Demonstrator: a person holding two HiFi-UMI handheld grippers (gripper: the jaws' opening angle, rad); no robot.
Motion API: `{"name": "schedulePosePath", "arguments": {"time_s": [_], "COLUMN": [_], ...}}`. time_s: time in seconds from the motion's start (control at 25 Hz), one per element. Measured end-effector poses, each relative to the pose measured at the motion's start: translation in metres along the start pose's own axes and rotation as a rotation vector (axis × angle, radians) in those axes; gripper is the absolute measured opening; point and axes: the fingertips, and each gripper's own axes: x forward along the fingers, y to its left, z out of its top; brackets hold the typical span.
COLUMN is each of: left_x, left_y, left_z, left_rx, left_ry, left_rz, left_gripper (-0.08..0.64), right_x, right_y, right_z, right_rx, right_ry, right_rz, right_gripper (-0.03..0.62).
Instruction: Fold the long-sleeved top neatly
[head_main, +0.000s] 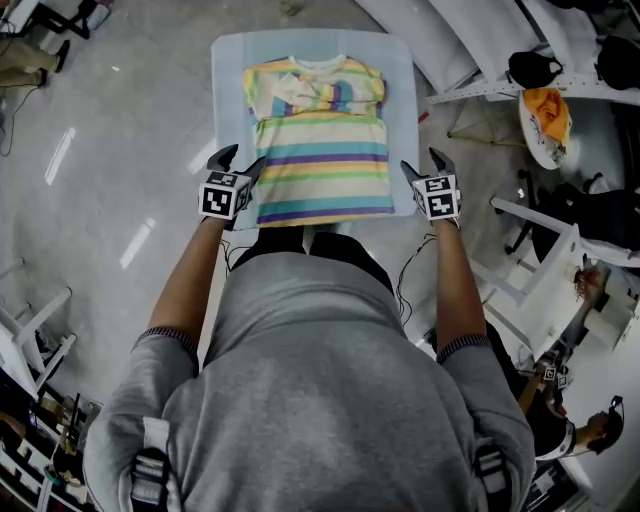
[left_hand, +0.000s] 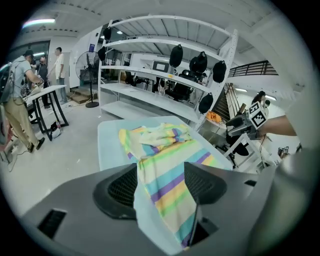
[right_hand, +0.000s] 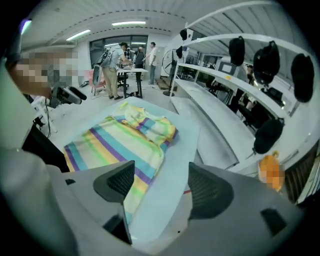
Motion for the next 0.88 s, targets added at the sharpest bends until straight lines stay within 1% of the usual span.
{"name": "schedulePosePath", "arguments": {"time_s": [0.12, 0.24, 0.44, 0.72, 0.88], "left_x": [-0.001, 0.0, 0.003, 0.008, 0.012], "left_y": [-0.008, -0.012, -0.019, -0.029, -0.033], "left_z": [-0.027, -0.063, -0.123, -0.191, -0.222], "left_rx": [-0.024, -0.058, -0.136, -0.17, -0.203], "left_ry": [0.026, 0.065, 0.13, 0.208, 0.241], "left_rz": [0.031, 0.083, 0.157, 0.242, 0.255], "left_gripper": [0.308, 0.308, 0.307, 0.307, 0.307], "right_x": [0.004, 0.012, 0.029, 0.05, 0.057], "right_y": [0.014, 0.031, 0.058, 0.095, 0.109], "right_z": [-0.028, -0.057, -0.104, -0.168, -0.188], "right_rx": [0.077, 0.149, 0.253, 0.302, 0.332], "right_ry": [0.008, 0.019, 0.043, 0.111, 0.132], "right_rz": [0.037, 0.083, 0.155, 0.205, 0.211], "right_gripper": [0.353, 0.351, 0.341, 0.316, 0.299]}}
